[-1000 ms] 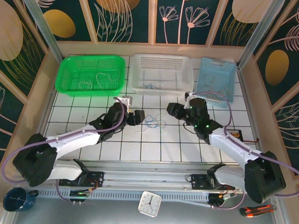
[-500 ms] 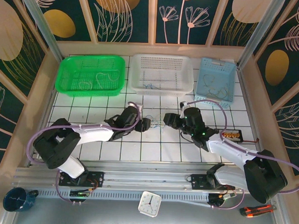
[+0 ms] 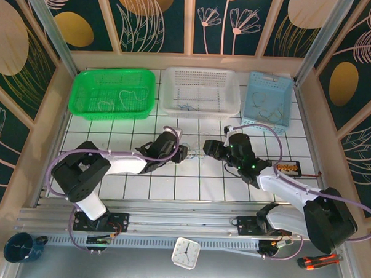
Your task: Untangle the cables
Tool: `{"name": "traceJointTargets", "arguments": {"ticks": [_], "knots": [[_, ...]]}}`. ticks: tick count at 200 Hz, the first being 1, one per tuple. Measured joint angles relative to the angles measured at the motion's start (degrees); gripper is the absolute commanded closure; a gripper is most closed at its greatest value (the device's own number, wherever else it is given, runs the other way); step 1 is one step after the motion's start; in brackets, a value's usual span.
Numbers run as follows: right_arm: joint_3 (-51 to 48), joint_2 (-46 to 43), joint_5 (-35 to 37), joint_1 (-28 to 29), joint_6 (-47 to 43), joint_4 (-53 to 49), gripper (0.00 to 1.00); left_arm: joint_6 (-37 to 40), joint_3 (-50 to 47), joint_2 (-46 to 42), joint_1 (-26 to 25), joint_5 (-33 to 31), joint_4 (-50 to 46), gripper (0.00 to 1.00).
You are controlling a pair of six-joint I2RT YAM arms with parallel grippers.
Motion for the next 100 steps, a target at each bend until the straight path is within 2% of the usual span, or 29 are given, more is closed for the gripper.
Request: {"name": "traceJointTargets", "arguments": {"ticks": [21, 64, 100], "knots": [[0.00, -0.46, 0.00, 0.07, -0.07, 0.00, 0.45, 0.42, 0.42, 0.72, 0.00, -0.37, 0.76, 1.00], [0.00, -0.74, -0.90, 1.03, -2.40, 1.31, 0.44, 1.51, 2.19, -2.36, 0.00, -1.03, -1.38, 1.00], [0.11, -0.57, -3.04, 2.38, -6.64, 4.57, 0.44, 3.06, 8.48, -7.34, 0.00, 0.50, -5.31, 1.00]]}}
